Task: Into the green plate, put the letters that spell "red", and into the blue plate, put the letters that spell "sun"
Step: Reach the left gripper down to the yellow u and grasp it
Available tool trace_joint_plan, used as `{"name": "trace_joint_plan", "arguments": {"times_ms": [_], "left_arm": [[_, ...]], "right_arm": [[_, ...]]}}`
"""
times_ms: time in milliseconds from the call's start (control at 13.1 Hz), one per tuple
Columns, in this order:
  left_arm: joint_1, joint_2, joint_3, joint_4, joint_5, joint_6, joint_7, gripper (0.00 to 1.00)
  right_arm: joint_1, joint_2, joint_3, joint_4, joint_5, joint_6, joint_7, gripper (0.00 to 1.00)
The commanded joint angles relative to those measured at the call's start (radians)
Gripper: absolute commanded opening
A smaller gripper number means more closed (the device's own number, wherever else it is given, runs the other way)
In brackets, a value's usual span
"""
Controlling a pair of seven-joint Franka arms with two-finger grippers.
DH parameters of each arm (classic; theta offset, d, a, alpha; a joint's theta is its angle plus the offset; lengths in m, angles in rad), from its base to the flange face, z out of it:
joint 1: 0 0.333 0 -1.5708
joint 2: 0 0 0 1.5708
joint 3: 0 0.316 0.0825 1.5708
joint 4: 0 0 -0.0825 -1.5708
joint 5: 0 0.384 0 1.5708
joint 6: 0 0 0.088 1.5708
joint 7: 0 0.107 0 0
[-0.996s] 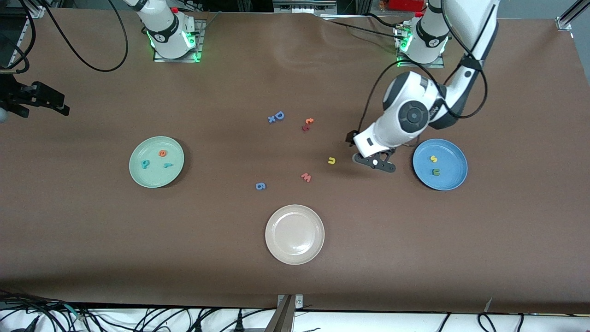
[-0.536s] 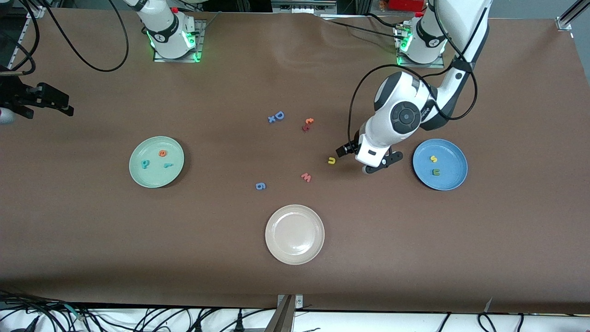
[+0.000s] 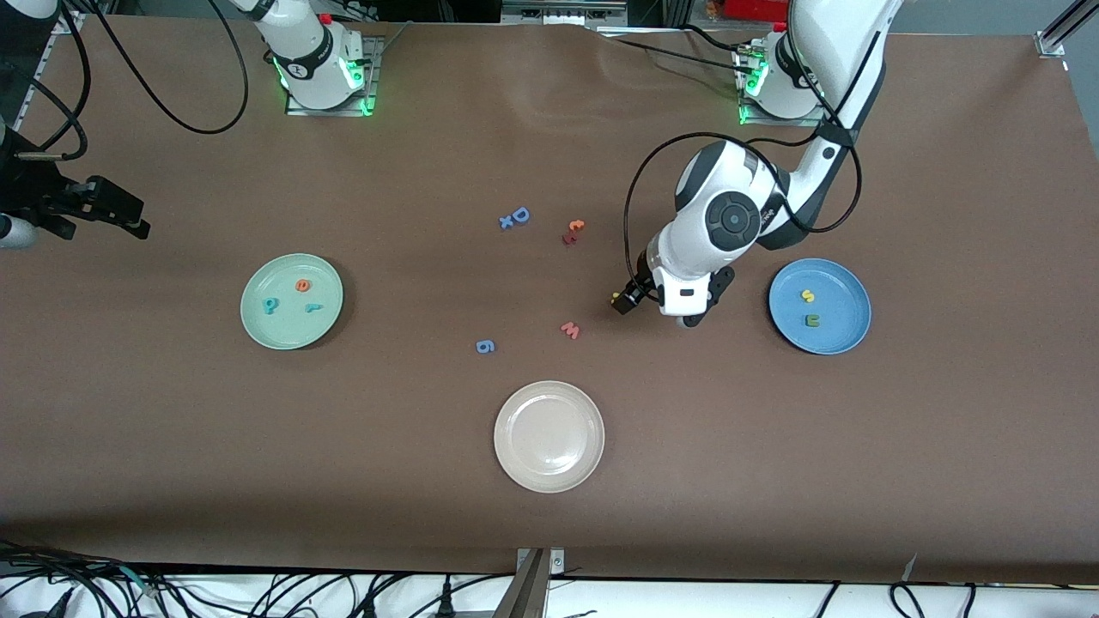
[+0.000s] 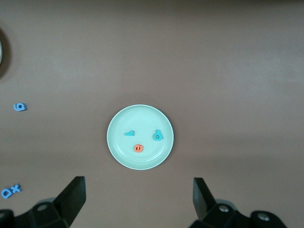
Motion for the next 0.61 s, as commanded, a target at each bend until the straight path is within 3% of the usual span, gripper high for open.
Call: {"name": "trace_joint_plan", "arguments": {"times_ms": [0, 383, 536], "left_arm": [[-0.01, 0.014, 0.011, 0.01, -0.036, -0.004, -0.107, 0.99], [-0.028, 0.04, 0.016, 0.016, -0.015, 0.008, -0.257, 1.0], [-0.052, 0.072, 0.025, 0.023, 0.065, 0.01, -0.289, 1.0]], "right_arm": [[-0.009, -0.011, 0.011, -0.004, -0.018, -0.023, 0.019, 1.0], [-0.012, -0.003, 0.004, 0.006, -0.01, -0.04, 0.011, 1.0], [-0.012, -0.003, 0.004, 0.01, -0.01, -0.062, 0.011, 1.0]]}}
